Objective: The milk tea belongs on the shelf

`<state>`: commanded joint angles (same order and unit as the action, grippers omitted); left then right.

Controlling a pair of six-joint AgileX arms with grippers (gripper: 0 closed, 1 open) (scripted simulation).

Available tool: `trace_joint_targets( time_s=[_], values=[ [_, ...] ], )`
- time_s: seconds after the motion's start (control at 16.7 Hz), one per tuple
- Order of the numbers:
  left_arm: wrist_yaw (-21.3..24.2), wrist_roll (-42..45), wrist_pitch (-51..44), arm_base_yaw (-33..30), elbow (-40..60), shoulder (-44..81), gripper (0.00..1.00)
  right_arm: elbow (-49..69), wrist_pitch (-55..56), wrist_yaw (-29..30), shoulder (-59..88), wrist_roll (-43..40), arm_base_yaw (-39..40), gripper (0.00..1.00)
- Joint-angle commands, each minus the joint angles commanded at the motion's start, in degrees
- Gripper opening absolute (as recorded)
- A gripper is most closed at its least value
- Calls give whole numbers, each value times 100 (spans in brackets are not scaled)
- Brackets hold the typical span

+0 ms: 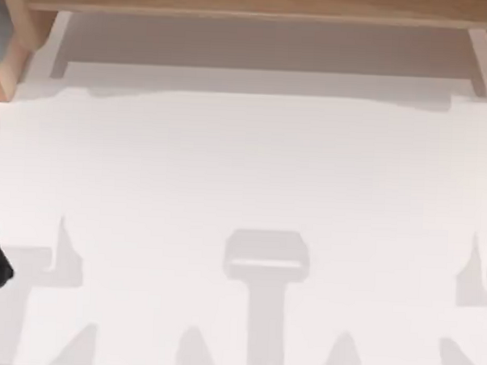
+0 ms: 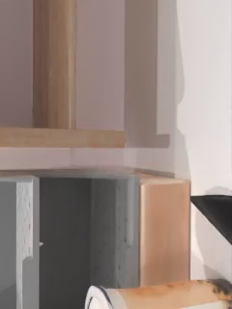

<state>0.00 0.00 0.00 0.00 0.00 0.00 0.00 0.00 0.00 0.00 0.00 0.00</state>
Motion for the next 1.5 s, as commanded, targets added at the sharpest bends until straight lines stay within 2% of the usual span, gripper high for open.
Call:
trace_joint_targets(
  time_s=[0.3, 0.54, 0.78, 1.5],
  values=[
    [139, 14, 269, 116, 122, 335, 100, 0, 0, 0, 0, 0, 0, 100],
    [584, 60, 1160, 531, 506, 1563, 100, 0, 0, 0, 0, 0, 0, 100],
    [1246, 119, 2493, 1176, 1059, 3504, 100, 0, 0, 0, 0, 0, 0, 100],
    [3571, 126, 7179, 3345, 3005, 10329, 100, 0, 0, 0, 0, 0, 0, 100]
  ],
)
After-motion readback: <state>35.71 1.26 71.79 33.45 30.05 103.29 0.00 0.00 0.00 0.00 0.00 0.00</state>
